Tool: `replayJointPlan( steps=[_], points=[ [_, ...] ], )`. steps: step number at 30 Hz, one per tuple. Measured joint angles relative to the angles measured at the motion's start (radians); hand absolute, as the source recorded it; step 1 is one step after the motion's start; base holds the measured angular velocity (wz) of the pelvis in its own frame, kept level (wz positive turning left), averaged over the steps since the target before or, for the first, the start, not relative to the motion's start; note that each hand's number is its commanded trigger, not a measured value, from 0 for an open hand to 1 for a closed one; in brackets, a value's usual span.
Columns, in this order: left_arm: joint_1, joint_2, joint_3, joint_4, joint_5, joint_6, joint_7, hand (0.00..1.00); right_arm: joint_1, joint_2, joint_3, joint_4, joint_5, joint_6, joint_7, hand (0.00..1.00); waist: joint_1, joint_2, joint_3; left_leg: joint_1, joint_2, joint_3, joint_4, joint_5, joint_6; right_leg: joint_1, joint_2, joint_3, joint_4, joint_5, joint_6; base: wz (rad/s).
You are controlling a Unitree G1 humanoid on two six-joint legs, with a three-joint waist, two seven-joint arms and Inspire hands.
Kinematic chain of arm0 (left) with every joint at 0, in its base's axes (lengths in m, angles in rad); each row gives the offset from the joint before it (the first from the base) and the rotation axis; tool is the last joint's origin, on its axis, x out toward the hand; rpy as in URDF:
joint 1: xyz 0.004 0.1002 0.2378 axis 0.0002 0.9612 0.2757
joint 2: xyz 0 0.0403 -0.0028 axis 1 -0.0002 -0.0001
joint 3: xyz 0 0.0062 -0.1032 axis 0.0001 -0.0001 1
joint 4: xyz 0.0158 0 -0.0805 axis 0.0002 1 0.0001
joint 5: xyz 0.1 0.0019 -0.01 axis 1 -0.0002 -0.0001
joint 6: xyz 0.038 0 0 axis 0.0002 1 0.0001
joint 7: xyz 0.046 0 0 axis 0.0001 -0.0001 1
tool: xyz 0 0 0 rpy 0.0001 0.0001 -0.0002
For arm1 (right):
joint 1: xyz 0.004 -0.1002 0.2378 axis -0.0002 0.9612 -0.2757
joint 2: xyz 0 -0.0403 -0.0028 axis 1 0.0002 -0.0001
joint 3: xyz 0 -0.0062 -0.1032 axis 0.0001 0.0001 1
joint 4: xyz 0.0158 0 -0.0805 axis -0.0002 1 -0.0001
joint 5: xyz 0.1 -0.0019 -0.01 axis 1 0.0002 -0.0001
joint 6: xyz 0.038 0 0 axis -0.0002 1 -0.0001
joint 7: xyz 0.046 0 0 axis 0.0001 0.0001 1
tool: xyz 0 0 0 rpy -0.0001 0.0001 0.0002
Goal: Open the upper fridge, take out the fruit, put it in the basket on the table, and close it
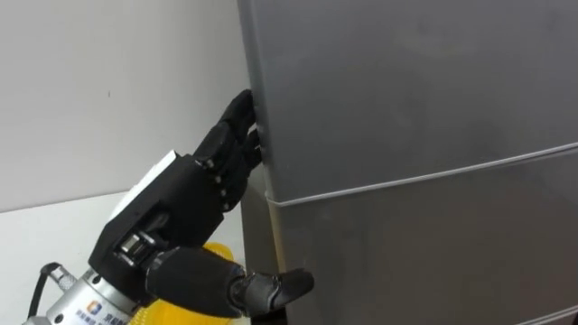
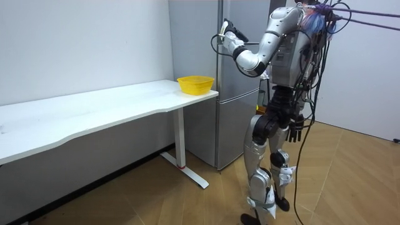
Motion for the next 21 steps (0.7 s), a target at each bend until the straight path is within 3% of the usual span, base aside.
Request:
replayJointPlan(
  steps=[9,10,11,12,13,21],
  points=[
    [-0.017,0.000,-0.004,0.000,-0.018,0.003,-0.001,0.00,-0.026,0.000,0.024,0.036,0.013,0.000,-0.001,0.00,-0.002,-0.008,0.0065,-0.004,-0.001,0.000,-0.003,0.000,0.000,0.000,0.000,-0.002,-0.007,0.000,0.001,0.00],
    [-0.018,0.000,-0.005,0.000,-0.018,0.003,-0.001,0.47,-0.027,0.000,0.028,0.036,0.014,0.000,-0.001,0.00,-0.002,-0.009,0.0068,-0.004,-0.001,0.000,-0.003,0.000,0.000,0.000,0.000,-0.002,-0.007,0.000,0.001,0.00],
    [-0.020,0.000,-0.005,0.000,-0.018,0.003,-0.002,0.67,-0.028,0.000,0.030,0.036,0.016,0.000,-0.001,0.00,-0.003,-0.009,0.0072,-0.005,-0.001,0.000,-0.003,0.000,0.000,0.000,0.000,-0.003,-0.008,0.000,0.001,0.00],
    [-0.022,0.000,-0.006,0.000,-0.018,0.003,-0.001,0.94,-0.028,0.000,0.030,0.036,0.016,-0.001,-0.001,0.00,-0.003,-0.009,0.0072,-0.006,-0.001,0.000,-0.003,0.000,0.000,0.000,0.000,-0.004,-0.008,0.000,0.001,0.06],
    [-0.026,0.000,-0.011,0.000,-0.018,0.004,0.000,1.00,-0.028,0.000,0.030,0.036,0.018,-0.001,-0.001,0.00,-0.003,-0.009,0.0072,-0.009,-0.001,0.000,-0.003,0.000,0.000,-0.001,-0.001,-0.007,-0.008,0.000,0.001,0.09],
    [-0.034,-0.005,0.022,0.003,-0.017,0.016,0.044,1.00,-0.020,0.000,0.053,0.033,0.037,0.001,0.022,0.00,0.006,-0.001,-0.0012,-0.015,0.000,0.003,0.001,0.000,0.000,-0.004,-0.003,-0.021,-0.009,0.000,0.001,0.05]
  ],
)
